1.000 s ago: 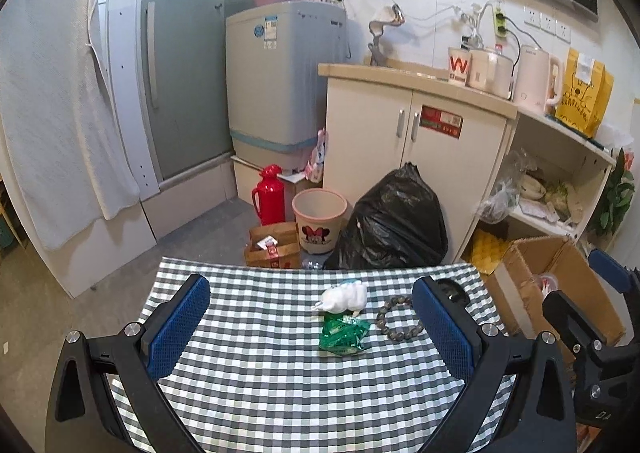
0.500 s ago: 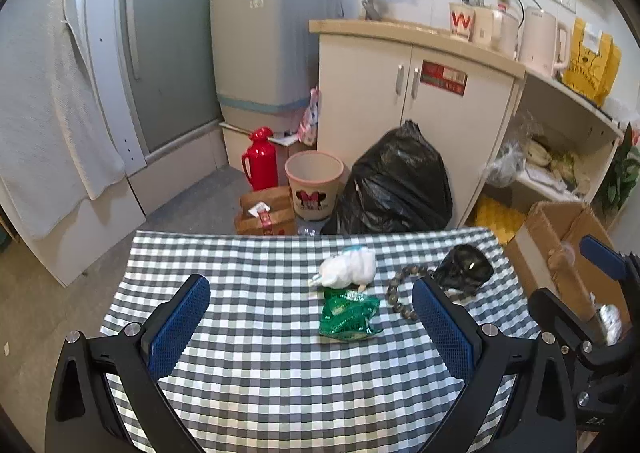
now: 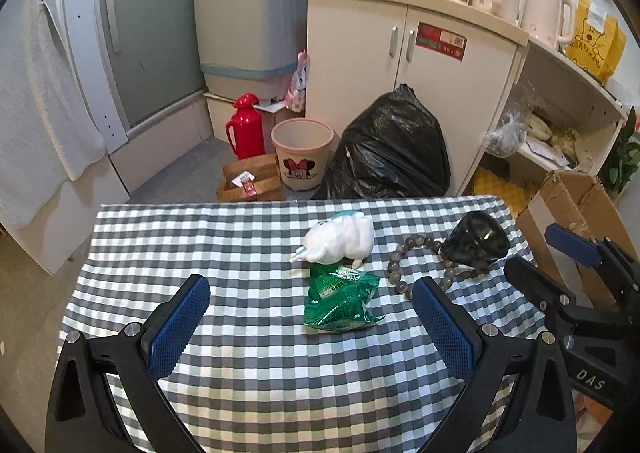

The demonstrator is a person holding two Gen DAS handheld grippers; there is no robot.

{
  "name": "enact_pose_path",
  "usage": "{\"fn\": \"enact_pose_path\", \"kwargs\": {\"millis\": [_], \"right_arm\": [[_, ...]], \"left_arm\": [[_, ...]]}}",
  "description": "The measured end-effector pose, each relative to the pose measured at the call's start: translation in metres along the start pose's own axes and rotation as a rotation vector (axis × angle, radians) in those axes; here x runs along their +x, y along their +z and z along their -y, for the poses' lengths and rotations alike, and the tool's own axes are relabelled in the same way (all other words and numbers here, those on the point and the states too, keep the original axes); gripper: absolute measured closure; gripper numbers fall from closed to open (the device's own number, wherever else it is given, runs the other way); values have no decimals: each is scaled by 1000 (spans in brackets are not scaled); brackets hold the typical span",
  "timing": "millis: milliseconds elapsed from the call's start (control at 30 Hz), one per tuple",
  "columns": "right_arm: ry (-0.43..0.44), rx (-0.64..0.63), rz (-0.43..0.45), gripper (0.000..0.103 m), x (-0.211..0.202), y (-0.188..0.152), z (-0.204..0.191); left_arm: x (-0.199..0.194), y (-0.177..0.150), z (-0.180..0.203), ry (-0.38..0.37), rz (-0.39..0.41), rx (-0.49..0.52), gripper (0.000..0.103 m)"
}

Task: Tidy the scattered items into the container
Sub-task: 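Reach left tool to the green packet while right tool reaches the black round lid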

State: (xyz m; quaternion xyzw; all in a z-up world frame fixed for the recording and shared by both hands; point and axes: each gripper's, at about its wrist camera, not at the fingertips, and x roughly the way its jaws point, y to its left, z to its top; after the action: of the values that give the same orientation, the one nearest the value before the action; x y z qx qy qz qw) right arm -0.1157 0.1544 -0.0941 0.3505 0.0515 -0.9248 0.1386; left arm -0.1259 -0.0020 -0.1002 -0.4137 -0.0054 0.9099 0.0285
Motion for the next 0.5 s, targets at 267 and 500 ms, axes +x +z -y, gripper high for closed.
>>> {"fn": "enact_pose_path", "kwargs": {"millis": [267,500], "right_arm": [[-9,0,-49,35,30,4,5],[-44,8,-118,35,58,1,16]], "left_arm": [[31,-4,0,-20,-62,-8,0],[52,-6,-2,-35,-98,-15,0]]}}
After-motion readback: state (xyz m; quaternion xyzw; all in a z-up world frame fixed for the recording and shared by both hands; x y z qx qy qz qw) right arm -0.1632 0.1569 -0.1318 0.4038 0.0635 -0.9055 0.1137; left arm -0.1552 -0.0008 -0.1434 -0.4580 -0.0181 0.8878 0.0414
